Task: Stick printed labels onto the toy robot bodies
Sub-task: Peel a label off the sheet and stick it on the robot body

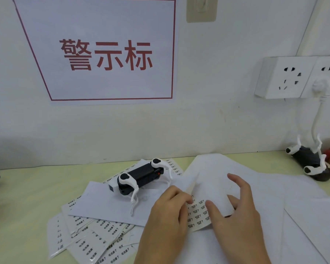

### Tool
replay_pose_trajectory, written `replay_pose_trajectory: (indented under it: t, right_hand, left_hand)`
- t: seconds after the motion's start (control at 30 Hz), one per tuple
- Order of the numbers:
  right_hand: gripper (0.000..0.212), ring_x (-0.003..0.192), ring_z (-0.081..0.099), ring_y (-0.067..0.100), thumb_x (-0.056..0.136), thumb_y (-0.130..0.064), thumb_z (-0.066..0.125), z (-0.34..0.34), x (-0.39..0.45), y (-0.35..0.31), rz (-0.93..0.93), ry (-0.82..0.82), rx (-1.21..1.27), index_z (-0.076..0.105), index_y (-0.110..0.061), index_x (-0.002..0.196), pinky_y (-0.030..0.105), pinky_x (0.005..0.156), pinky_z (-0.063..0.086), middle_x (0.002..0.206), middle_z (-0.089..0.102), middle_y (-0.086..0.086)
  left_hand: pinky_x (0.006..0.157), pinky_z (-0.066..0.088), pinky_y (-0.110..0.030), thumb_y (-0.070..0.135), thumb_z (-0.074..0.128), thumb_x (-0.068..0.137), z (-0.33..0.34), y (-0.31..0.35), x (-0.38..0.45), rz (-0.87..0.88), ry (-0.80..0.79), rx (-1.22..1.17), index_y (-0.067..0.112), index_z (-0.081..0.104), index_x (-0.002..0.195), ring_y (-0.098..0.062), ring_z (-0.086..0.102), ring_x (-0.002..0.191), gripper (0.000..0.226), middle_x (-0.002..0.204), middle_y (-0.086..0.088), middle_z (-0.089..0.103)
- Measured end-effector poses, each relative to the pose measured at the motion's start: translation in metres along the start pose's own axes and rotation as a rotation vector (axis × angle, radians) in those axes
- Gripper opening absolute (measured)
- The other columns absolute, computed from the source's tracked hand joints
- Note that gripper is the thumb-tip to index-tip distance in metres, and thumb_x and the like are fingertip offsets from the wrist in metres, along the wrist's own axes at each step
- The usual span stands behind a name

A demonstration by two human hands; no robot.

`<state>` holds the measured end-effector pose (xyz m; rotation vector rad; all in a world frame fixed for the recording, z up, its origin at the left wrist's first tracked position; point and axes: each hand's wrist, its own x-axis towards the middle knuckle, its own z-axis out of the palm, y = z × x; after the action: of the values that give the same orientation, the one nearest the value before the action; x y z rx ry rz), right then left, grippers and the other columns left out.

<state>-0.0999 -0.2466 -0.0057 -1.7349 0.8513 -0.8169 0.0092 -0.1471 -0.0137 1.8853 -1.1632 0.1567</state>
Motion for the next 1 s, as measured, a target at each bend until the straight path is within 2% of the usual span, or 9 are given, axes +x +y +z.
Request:
replay_pose_trajectory:
  t: [0.1,0.17,0.37,0.53,0.77,0.9,1.0]
  right_hand:
    - [0.071,0.062,0.064,-0.003,0.082,-0.006,0.074,-0.001,0.000,-0.004,0.029,-0.018,0.031,0.037,-0.055,0.118,0.005,0.053,0.042,0.067,0.072,-0.018]
    - [0.072,0.060,0.066,0.001,0.082,-0.003,0.073,-0.003,0.000,-0.005,0.042,-0.023,0.062,0.038,-0.058,0.113,0.008,0.053,0.044,0.069,0.073,-0.015]
    - [0.068,0.064,0.070,0.006,0.081,0.002,0.074,-0.009,-0.001,-0.009,0.062,-0.016,0.167,0.046,-0.050,0.116,0.022,0.061,0.045,0.074,0.076,-0.010]
    - [0.063,0.063,0.069,0.005,0.079,-0.003,0.078,-0.011,-0.001,-0.008,0.059,-0.006,0.229,0.053,-0.049,0.113,0.006,0.050,0.043,0.078,0.075,-0.016]
    - [0.065,0.067,0.068,0.002,0.079,0.000,0.077,-0.011,-0.002,-0.013,0.035,-0.107,0.204,0.053,-0.048,0.115,0.006,0.052,0.045,0.079,0.074,-0.017]
    - [0.064,0.069,0.067,0.000,0.076,0.001,0.078,-0.011,0.000,-0.011,0.038,-0.098,0.190,0.056,-0.046,0.114,0.005,0.052,0.044,0.077,0.073,-0.018]
    - [0.060,0.063,0.069,0.004,0.075,0.000,0.080,-0.014,0.002,-0.009,0.052,-0.074,0.224,0.060,-0.046,0.108,0.008,0.049,0.044,0.074,0.074,-0.012]
  left_hand:
    - [0.069,0.044,-0.013,0.017,0.051,0.088,0.000,0.004,-0.001,-0.002,-0.004,-0.026,0.014,0.073,0.092,-0.004,0.056,0.078,0.023,0.090,0.013,0.058]
    - [0.074,0.048,-0.019,0.021,0.051,0.089,0.001,0.006,-0.001,-0.004,-0.011,-0.031,0.015,0.073,0.096,-0.004,0.057,0.083,0.023,0.092,0.014,0.058]
    - [0.073,0.048,-0.017,0.008,0.061,0.096,0.001,0.004,0.001,-0.003,0.043,0.006,0.018,0.073,0.101,0.000,0.056,0.086,0.017,0.096,0.016,0.057]
    - [0.075,0.047,-0.013,0.026,0.058,0.090,0.001,0.008,0.000,-0.013,0.037,-0.062,0.023,0.071,0.104,-0.001,0.057,0.088,0.019,0.096,0.022,0.055]
    - [0.082,0.049,-0.019,0.053,0.054,0.086,0.002,0.010,-0.004,-0.039,-0.073,-0.113,0.037,0.059,0.114,-0.002,0.051,0.106,0.033,0.109,0.023,0.045]
    - [0.083,0.046,-0.015,0.050,0.058,0.085,0.001,0.011,-0.003,-0.031,-0.062,-0.142,0.036,0.058,0.108,-0.005,0.051,0.110,0.027,0.111,0.022,0.042]
    - [0.083,0.044,-0.012,0.048,0.059,0.085,0.001,0.011,-0.002,-0.027,-0.047,-0.150,0.034,0.059,0.103,-0.006,0.052,0.108,0.023,0.110,0.022,0.042]
